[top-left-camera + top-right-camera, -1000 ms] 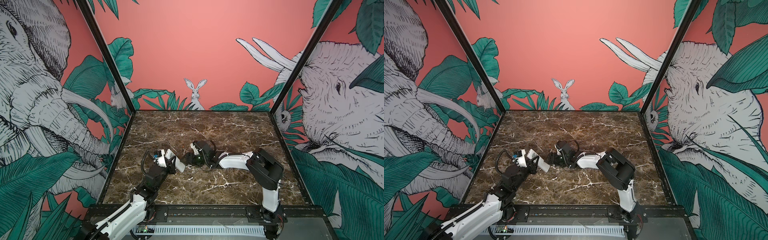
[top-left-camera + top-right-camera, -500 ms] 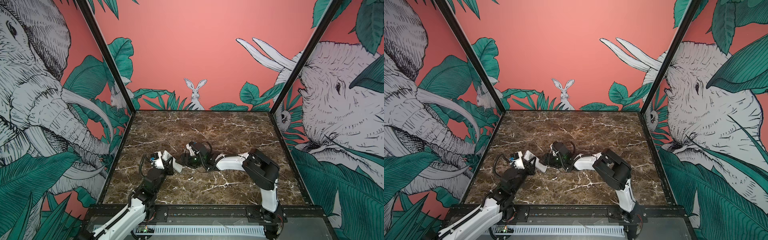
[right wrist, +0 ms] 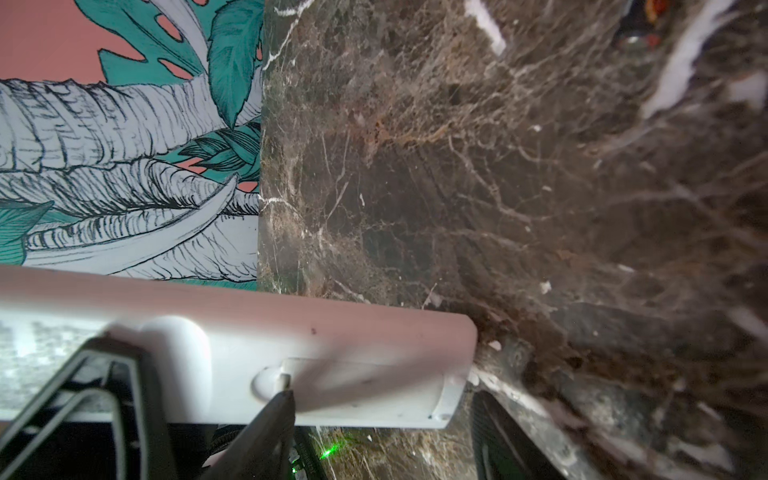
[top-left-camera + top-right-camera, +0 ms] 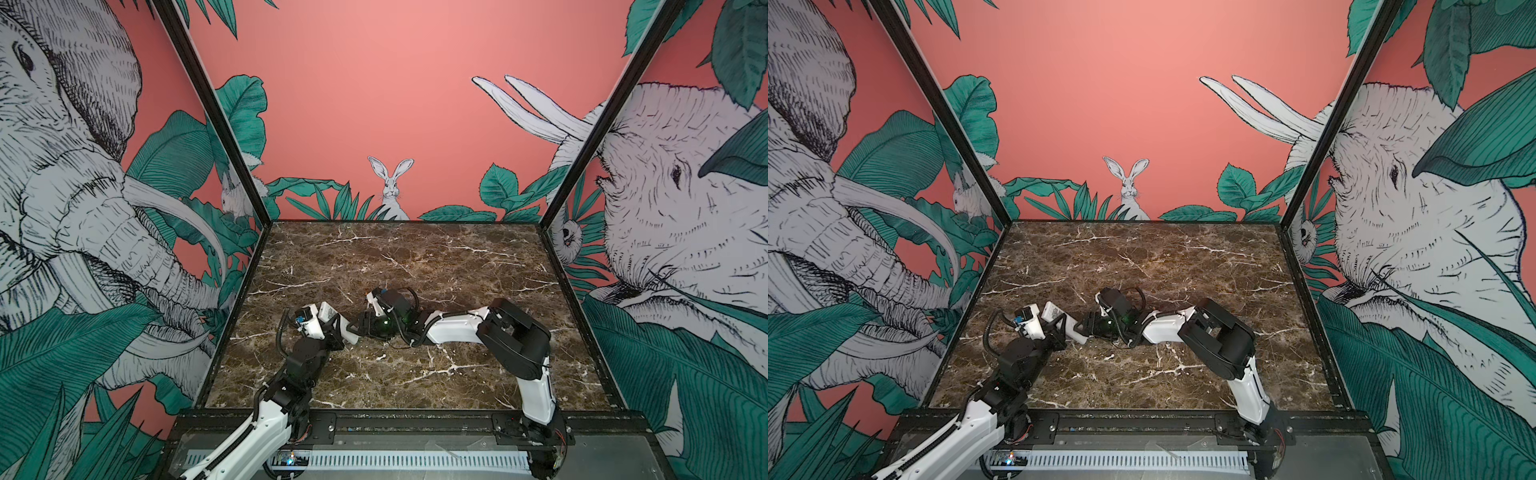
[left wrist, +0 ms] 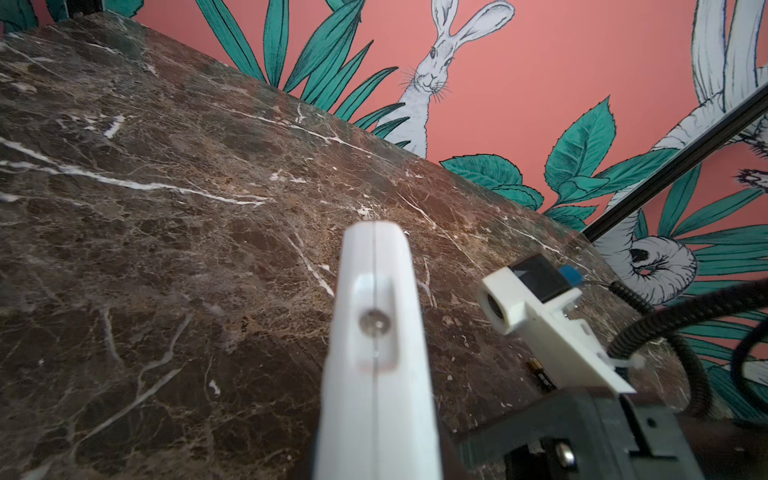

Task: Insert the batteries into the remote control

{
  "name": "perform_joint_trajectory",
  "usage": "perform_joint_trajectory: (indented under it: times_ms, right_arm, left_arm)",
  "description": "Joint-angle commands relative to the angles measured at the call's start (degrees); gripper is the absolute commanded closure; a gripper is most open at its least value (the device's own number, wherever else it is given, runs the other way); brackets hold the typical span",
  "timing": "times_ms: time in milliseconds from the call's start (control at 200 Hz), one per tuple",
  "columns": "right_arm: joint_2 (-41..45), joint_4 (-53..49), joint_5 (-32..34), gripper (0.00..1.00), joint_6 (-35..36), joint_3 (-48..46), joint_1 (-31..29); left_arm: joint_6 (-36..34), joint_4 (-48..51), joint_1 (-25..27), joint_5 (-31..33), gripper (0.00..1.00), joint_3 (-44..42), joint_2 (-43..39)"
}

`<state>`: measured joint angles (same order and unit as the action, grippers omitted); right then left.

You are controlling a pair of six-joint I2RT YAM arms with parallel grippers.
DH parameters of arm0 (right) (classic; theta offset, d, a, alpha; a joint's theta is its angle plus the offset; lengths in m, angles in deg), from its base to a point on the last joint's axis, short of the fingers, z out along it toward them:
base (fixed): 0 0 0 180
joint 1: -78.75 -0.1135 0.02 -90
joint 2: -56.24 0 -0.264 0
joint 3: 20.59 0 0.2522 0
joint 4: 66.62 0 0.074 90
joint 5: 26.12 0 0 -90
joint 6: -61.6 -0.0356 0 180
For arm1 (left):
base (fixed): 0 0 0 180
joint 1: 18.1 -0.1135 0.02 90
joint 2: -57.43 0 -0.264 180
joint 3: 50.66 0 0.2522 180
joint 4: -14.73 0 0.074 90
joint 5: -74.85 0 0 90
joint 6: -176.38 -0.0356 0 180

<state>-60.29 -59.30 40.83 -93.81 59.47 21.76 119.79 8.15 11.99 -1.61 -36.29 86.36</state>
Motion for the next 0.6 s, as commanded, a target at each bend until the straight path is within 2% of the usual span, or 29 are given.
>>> perform_joint_trajectory:
  times_ms: [0, 595]
  right_arm:
    - [-2.0, 1.8, 1.5, 0.34, -2.6, 0.8, -0.7]
    - [-1.5, 11.5, 0.1, 0.28, -5.8, 0.4, -0.5]
  left_arm:
    - [0.8, -0.7, 0.5, -2.9, 1.0, -2.0, -1.1]
    - [1.1, 0.2, 0.5, -2.5, 1.0, -2.1, -1.6]
